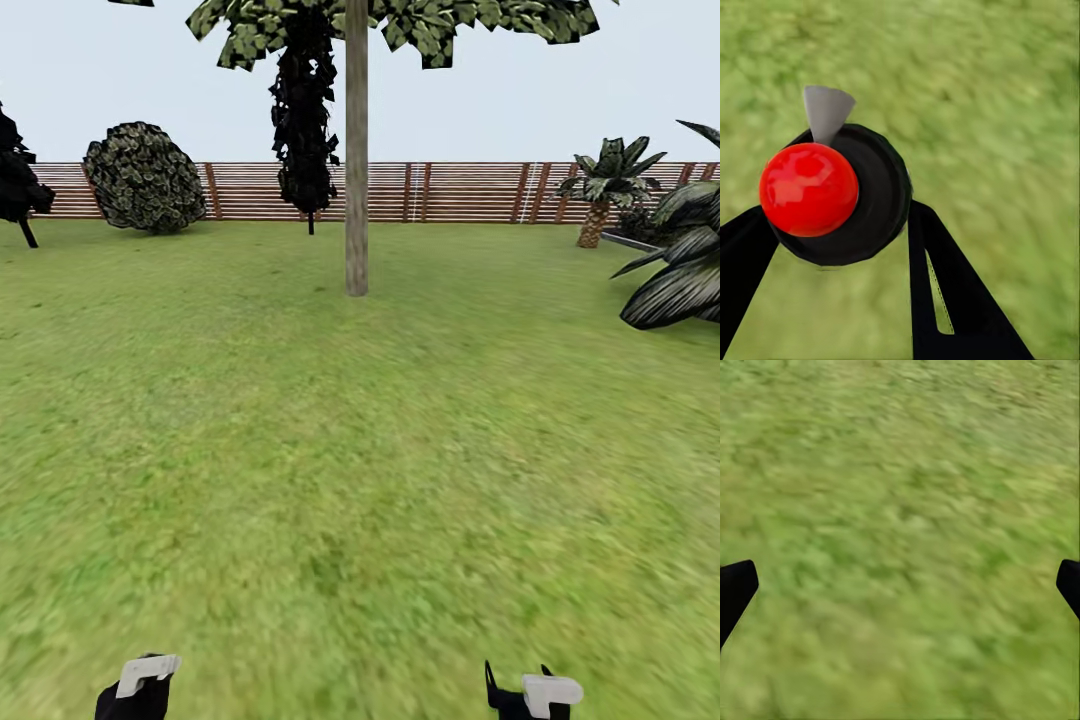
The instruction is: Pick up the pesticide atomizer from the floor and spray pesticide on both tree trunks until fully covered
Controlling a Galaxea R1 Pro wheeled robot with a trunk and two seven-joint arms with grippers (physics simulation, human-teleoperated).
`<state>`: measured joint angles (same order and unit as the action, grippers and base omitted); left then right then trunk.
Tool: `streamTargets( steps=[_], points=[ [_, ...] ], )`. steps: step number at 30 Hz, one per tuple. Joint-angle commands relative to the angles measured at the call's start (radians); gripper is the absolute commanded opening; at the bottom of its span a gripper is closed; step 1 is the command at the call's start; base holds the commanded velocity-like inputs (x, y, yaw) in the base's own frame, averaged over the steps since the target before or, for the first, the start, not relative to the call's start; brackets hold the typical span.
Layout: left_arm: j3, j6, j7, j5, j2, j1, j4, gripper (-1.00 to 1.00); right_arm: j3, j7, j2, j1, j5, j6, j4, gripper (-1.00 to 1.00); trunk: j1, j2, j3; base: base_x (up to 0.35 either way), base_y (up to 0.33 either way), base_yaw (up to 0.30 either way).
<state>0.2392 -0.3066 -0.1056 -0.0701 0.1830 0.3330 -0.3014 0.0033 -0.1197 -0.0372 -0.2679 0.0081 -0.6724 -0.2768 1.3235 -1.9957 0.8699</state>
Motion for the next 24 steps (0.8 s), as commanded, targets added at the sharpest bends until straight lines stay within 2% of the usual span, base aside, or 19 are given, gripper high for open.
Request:
streamTargets(
  steps=[1,24],
  points=[
    [0.009,-0.003,-0.006,-0.007,0.0,0.001,0.001,-1.0,0.001,-0.003,0.0,-0.001,0.001,-0.003,0.001,1.0,0.0,0.0,0.001,0.34,0.0,0.0],
    [0.008,-0.003,-0.006,-0.007,0.0,0.001,0.001,-1.0,0.001,-0.003,0.0,-0.001,0.001,-0.003,0.001,1.0,0.0,0.0,0.001,0.34,0.0,0.0]
  ],
)
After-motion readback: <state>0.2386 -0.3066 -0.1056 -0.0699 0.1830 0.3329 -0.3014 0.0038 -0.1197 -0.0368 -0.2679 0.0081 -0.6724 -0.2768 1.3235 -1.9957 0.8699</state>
